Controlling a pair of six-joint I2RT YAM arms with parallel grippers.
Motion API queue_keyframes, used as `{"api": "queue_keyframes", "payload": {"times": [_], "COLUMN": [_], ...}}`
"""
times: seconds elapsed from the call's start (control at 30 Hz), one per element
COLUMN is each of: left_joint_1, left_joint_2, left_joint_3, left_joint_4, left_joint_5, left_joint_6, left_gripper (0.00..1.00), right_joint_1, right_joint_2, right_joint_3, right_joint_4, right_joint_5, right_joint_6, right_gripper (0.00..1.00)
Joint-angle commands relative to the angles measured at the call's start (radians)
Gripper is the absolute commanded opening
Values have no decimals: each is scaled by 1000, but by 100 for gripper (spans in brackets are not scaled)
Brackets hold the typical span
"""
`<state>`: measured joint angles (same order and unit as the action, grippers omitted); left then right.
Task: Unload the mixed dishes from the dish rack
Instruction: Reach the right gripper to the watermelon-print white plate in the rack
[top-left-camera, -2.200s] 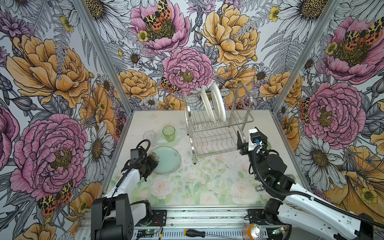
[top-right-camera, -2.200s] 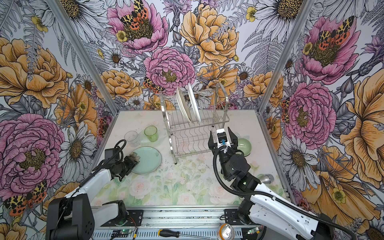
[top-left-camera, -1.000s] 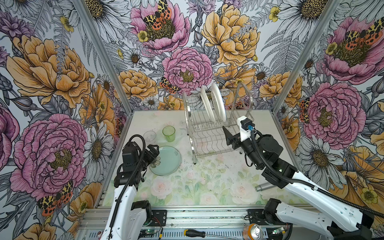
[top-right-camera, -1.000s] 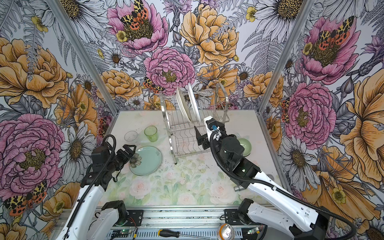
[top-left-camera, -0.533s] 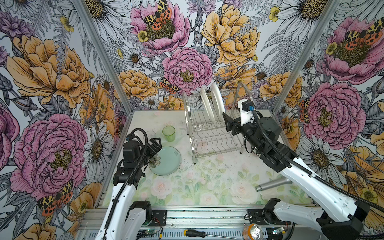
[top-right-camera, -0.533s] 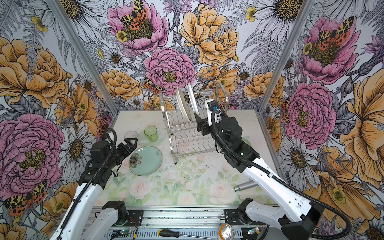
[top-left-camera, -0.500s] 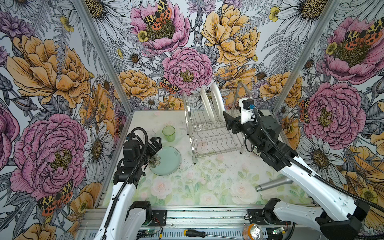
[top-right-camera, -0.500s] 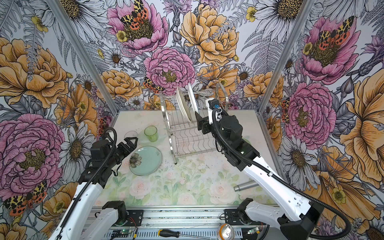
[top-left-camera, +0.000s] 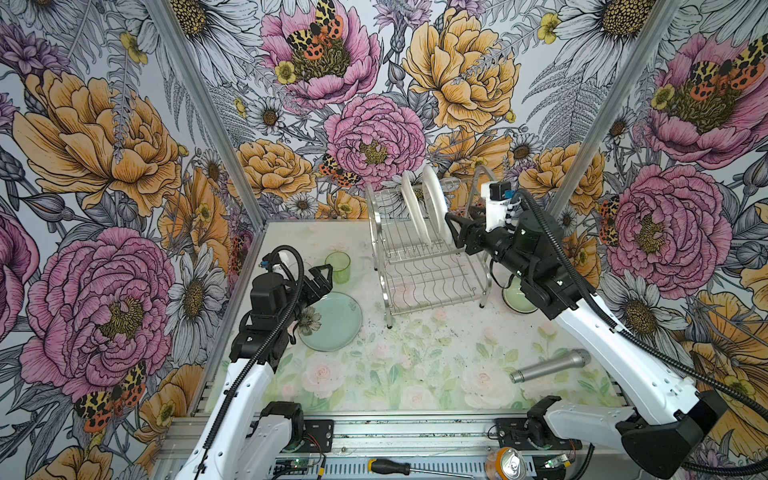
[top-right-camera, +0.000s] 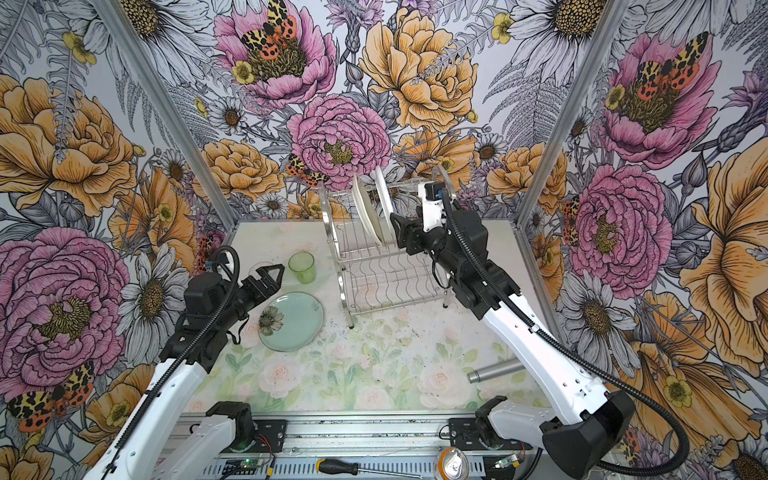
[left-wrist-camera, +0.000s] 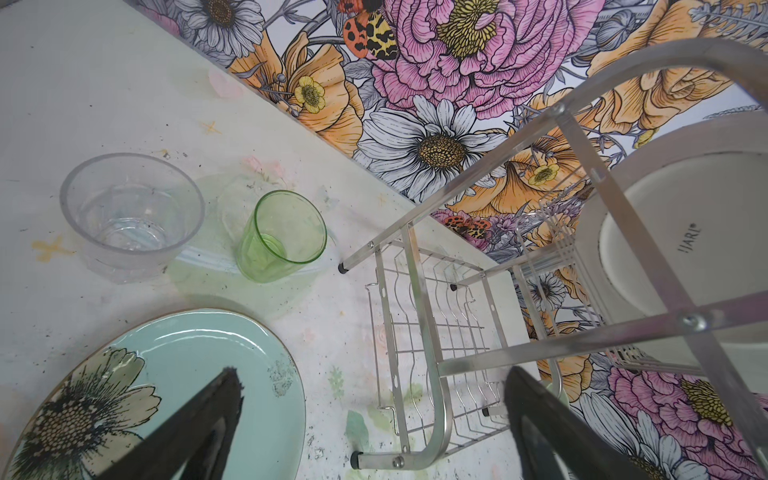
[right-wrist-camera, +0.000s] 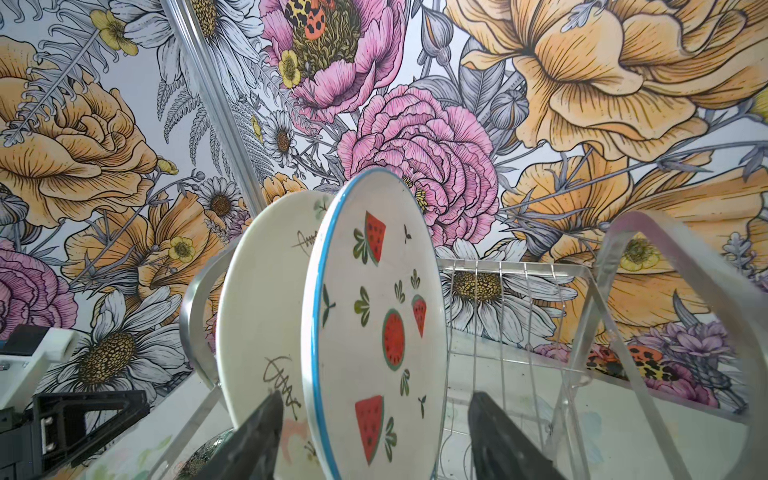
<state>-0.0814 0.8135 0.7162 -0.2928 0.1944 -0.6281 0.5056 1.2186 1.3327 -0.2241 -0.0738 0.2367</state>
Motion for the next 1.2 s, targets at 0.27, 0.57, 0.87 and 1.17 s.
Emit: {"api": "queue_keyframes", "payload": {"times": [0.27, 0.57, 0.87, 1.17], "left_joint_1": [-7, -8, -7, -6], "left_joint_2": [15, 13, 29, 27], "left_joint_3": [-18, -20, -27, -28], "left_joint_4": [81, 83, 100, 93], "left_joint_5": [21, 18, 22, 21], "left_joint_6": [-1, 3, -4, -5], "left_gripper": [99, 99, 99, 99], "right_joint_1": [-12, -12, -12, -12], "right_joint_2": [46, 95, 130, 158], "right_joint_3": [27, 33, 50, 72], "right_joint_4": [0, 3, 3, 7], "right_joint_5": [-56, -16, 9, 17], "right_joint_6": [42, 3, -28, -42], "right_gripper": [67, 59, 50, 46]}}
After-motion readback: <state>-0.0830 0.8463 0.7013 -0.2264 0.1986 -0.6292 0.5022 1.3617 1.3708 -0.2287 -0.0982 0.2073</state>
